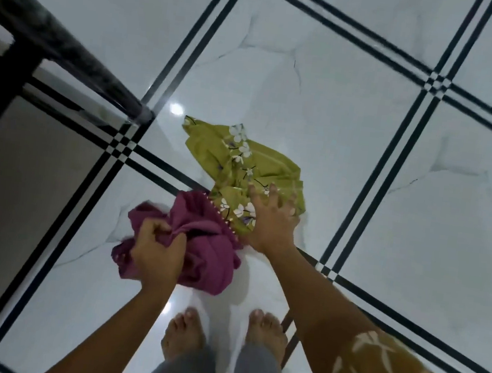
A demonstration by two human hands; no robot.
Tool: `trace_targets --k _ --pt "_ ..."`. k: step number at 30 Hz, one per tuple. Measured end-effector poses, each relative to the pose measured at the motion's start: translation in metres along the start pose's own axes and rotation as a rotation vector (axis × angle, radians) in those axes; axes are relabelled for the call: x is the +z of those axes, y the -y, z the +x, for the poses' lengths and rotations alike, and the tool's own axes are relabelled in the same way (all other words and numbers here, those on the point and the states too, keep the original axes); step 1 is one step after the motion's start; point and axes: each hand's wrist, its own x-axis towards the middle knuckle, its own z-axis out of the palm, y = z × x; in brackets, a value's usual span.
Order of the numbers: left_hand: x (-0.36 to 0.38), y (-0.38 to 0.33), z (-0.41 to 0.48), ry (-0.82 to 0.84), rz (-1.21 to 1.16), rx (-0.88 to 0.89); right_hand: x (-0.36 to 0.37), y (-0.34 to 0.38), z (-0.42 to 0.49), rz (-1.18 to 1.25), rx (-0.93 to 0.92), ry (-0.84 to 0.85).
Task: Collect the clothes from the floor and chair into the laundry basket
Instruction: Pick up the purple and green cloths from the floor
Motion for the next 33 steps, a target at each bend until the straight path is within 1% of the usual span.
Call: trace_targets --k 2,4,5,8,9,11,13,15,17,21,24,27,30,31,33 --pt "0.028 0.007 0.017 0.031 -0.049 -0.039 0.020 -0.003 0.029 -0.039 0.002 0.006" --pt "0.045 0.006 0.030 0.037 -0.054 -0.085 0.039 -0.001 0.045 0.021 0.045 0.057" --pt "0.049 0.005 0.034 0.028 -0.046 -0.108 0.045 0.002 0.049 0.131 0.058 0.027" --pt "0.042 -0.005 0.036 0.024 -0.055 -0.170 0.035 0.016 0.028 0.748 0.047 -0.132" --pt "0.033 -0.012 0.032 0.021 -0.106 -0.197 0.025 0.025 0.016 0.868 0.038 -0.119" --pt "0.009 -0.024 0.023 -0.009 -0.226 -0.242 -0.002 0.048 -0.016 0.943 0.026 -0.026" --pt "-0.022 -0.037 0.011 -0.054 -0.309 -0.262 -0.023 0.074 -0.050 0.976 -0.032 0.000" --pt "-0.055 -0.048 0.000 -0.080 -0.366 -0.246 -0.044 0.098 -0.086 0.981 -0.102 0.006" --pt "-0.102 -0.054 -0.013 -0.123 -0.427 -0.254 -0.072 0.126 -0.125 0.935 -0.183 0.035" --pt "-0.194 -0.056 -0.050 -0.243 -0.557 -0.308 -0.114 0.182 -0.200 0.749 -0.428 0.093" --pt "-0.262 -0.042 -0.085 -0.357 -0.631 -0.336 -0.121 0.223 -0.254 0.615 -0.579 0.163" --pt "-0.322 -0.006 -0.126 -0.498 -0.705 -0.388 -0.106 0.262 -0.310 0.490 -0.735 0.238" --pt "-0.367 0.037 -0.166 -0.617 -0.787 -0.455 -0.076 0.297 -0.363 0.426 -0.866 0.296" --pt "-0.386 0.068 -0.191 -0.686 -0.815 -0.498 -0.051 0.312 -0.393 0.380 -0.919 0.329" --pt "-0.408 0.109 -0.223 -0.780 -0.862 -0.547 -0.013 0.329 -0.430 0.348 -0.964 0.376"
